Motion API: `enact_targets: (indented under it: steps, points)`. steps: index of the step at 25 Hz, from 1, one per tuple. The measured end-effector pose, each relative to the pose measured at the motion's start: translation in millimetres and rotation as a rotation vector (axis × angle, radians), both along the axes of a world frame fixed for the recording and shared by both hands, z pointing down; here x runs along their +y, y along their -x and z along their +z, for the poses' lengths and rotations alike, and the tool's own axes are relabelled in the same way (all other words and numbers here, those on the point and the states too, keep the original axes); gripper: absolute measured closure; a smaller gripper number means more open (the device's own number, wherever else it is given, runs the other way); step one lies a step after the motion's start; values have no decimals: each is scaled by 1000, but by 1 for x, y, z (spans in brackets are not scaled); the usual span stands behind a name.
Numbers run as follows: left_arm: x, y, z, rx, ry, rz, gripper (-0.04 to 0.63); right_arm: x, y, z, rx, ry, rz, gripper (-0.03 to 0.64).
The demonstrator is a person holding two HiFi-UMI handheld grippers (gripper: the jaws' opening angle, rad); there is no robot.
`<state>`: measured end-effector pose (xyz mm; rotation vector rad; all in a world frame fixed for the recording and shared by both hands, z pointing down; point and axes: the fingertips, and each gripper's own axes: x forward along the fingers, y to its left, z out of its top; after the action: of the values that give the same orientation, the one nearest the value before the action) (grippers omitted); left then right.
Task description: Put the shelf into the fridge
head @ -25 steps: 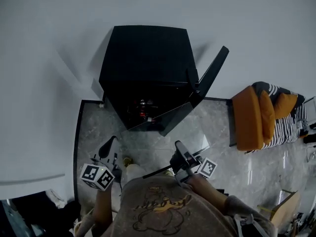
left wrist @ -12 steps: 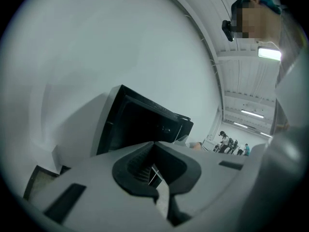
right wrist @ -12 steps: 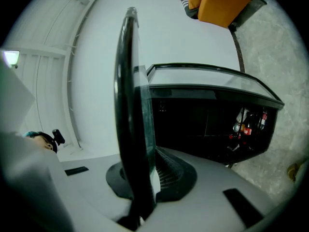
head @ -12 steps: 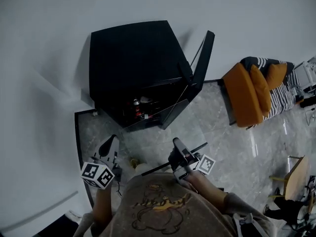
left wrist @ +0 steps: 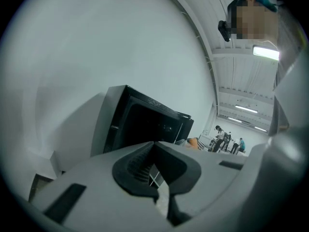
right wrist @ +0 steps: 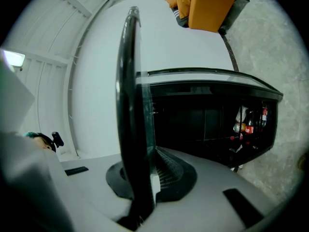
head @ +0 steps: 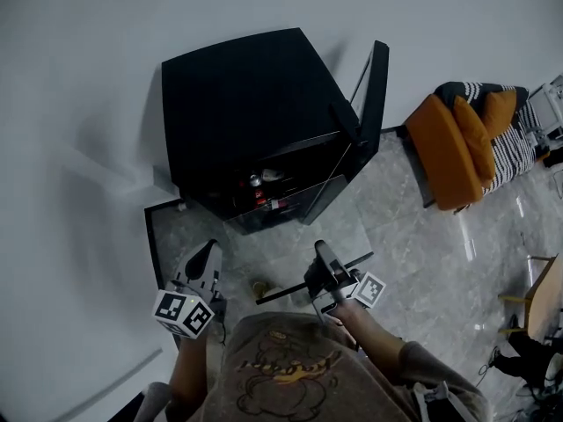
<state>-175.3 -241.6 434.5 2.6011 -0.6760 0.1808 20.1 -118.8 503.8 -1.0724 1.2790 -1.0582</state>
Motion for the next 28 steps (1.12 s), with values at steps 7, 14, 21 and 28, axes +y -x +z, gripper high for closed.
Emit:
enact_targets:
  steps: [7,14,21,28]
  points:
    - [1,1,17,-21,20,27,591,-8,1,27,11,21,21,588]
    - [5,3,32,-25,38,32,591,-18,0,57,10,40,52,589]
    - [13,6,48,-42,66,40,591,-29,5,90,3,65,53,589]
    - [17,9,61,-48,83,45,591,-38,11,121,21,93,40,588]
